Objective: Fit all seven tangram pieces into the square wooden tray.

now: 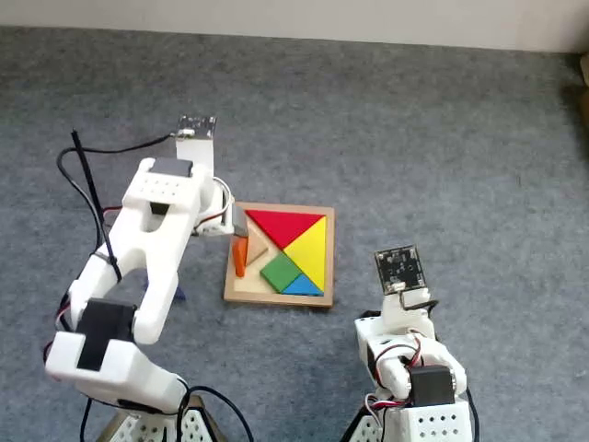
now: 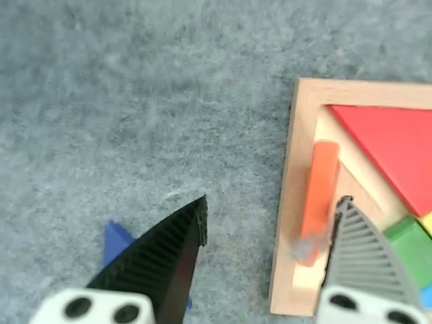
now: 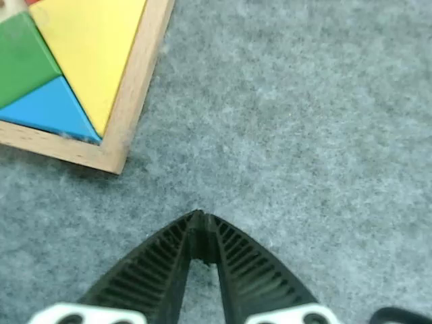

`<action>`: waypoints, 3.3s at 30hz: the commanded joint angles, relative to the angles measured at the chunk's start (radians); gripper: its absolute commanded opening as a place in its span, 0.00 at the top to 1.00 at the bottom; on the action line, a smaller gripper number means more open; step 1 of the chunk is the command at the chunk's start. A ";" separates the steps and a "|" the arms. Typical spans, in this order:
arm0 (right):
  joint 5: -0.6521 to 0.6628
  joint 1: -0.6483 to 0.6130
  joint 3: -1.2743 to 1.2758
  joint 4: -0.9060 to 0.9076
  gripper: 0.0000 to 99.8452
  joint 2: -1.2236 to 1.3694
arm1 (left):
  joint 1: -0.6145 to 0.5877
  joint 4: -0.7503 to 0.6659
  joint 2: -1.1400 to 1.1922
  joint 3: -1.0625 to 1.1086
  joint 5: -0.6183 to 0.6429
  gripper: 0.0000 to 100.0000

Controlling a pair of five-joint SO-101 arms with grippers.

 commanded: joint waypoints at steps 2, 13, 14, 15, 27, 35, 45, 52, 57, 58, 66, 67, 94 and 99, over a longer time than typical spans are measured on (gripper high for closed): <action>-0.003 0.015 0.150 0.008 0.99 -0.025 | -0.013 0.003 -0.087 0.005 0.006 0.71; -0.003 0.015 0.150 0.008 0.99 -0.025 | -0.030 0.003 -0.094 0.027 -0.058 0.71; -0.003 0.015 0.150 0.008 0.99 -0.025 | -0.030 0.003 -0.094 0.044 -0.058 0.71; -0.003 0.015 0.150 0.008 0.99 -0.025 | -0.030 0.000 -0.094 0.053 -0.058 0.71; -0.003 0.015 0.150 0.008 0.99 -0.025 | -0.030 -0.077 -0.091 0.116 -0.063 0.71; -0.003 0.015 0.150 0.008 0.99 -0.025 | -0.018 -0.069 0.039 0.031 -0.064 0.71; -0.003 0.015 0.150 0.008 0.99 -0.025 | 0.039 -0.055 0.048 0.008 -0.064 0.71; -0.003 0.015 0.150 0.008 0.99 -0.025 | 0.053 -0.057 0.104 -0.010 -0.064 0.71; -0.003 0.015 0.150 0.008 0.99 -0.025 | 0.051 -0.011 0.206 -0.134 -0.064 0.71; -0.003 0.015 0.150 0.008 0.99 -0.025 | 0.051 0.000 0.213 -0.154 -0.064 0.71; -0.003 0.015 0.150 0.008 0.99 -0.025 | 0.051 0.011 0.139 -0.162 -0.058 0.71; -0.003 0.015 0.150 0.008 0.99 -0.025 | 0.051 0.011 0.116 -0.148 -0.057 0.71; -0.003 0.015 0.150 0.008 0.99 -0.025 | -0.031 -0.153 0.082 0.013 -0.063 0.71; -0.003 0.015 0.150 0.008 0.99 -0.025 | -0.007 -0.048 0.170 -0.097 -0.061 0.71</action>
